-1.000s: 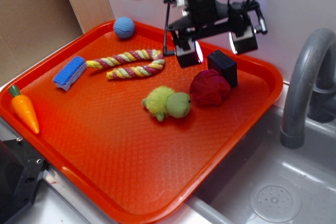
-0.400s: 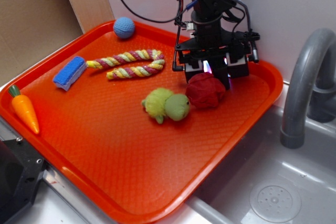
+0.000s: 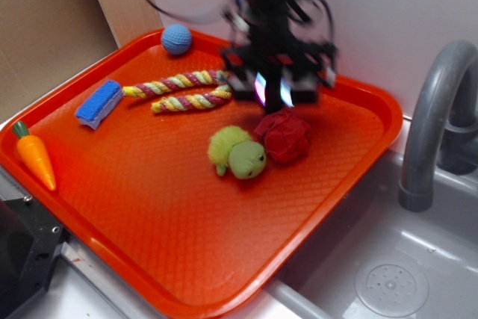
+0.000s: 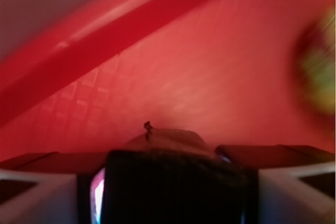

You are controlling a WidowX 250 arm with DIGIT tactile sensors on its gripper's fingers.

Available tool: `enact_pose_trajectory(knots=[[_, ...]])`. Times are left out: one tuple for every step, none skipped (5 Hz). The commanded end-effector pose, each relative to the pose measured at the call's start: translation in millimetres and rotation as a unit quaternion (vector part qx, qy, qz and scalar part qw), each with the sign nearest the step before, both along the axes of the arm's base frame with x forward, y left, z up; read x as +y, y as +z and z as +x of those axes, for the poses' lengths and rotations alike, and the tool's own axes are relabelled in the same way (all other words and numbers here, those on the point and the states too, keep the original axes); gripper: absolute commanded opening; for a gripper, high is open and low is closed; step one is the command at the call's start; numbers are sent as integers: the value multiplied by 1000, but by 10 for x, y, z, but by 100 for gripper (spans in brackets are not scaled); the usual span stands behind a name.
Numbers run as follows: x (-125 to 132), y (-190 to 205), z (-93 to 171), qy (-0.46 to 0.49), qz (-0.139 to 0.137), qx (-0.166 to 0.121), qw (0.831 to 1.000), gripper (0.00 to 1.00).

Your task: Grab the black box.

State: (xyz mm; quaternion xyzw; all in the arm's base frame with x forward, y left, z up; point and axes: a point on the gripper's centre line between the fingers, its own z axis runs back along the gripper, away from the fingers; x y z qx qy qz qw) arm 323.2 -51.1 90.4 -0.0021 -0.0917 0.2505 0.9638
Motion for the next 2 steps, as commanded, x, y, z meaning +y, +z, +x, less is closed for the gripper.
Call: enact_pose_trajectory(knots=[[735,1144,-462,-214,-45,-31,975,0],[746,1642,-742,-266,-64,-6,962,0]])
